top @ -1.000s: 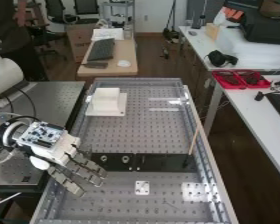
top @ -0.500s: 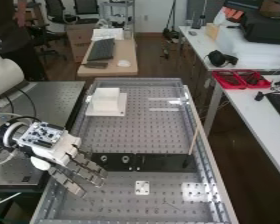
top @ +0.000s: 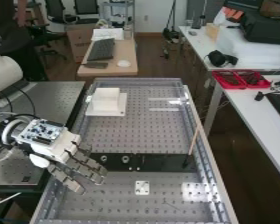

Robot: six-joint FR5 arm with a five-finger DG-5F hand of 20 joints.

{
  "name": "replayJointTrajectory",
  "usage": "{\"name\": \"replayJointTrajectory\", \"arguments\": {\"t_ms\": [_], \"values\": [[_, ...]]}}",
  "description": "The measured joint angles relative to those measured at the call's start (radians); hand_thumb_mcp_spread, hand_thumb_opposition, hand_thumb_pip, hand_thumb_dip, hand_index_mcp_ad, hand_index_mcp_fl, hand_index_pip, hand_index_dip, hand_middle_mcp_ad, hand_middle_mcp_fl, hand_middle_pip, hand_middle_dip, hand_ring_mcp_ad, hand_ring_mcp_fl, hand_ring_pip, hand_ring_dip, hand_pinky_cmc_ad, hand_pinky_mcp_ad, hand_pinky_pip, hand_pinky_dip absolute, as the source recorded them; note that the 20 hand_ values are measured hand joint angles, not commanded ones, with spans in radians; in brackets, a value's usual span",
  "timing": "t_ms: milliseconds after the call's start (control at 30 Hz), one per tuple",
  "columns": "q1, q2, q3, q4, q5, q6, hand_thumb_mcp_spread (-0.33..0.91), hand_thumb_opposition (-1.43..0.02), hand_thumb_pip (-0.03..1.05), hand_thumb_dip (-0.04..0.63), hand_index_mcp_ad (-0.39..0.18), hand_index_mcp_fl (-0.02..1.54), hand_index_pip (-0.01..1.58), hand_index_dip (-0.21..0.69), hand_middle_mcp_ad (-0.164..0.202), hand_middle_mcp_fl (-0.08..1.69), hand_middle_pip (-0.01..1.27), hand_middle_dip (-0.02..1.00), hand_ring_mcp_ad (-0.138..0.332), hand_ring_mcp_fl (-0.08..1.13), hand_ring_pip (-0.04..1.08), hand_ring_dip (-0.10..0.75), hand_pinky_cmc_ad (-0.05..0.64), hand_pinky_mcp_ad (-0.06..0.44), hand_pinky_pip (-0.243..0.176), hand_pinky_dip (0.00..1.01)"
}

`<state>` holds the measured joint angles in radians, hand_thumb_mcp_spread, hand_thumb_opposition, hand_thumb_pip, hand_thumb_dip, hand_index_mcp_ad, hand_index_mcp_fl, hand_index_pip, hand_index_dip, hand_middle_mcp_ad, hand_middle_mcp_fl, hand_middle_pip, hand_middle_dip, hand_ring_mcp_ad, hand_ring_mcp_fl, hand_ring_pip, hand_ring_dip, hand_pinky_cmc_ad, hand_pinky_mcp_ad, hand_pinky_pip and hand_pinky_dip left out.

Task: Grab the smaller nut and place it in the white container

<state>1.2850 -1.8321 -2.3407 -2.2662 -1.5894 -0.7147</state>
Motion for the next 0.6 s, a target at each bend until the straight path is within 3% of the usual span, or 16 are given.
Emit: {"name": "replayJointTrajectory", "arguments": {"t_ms": [600], "values": [[0.058,0.147,0.010,-0.083,-0.039,-0.019,0.49,-0.95,0.56,0.265,-0.117,0.37,1.54,0.239,0.082,0.28,0.12,0.25,0.113,0.05,0.10,0.112,0.340,0.278,0.066,0.24]]}}
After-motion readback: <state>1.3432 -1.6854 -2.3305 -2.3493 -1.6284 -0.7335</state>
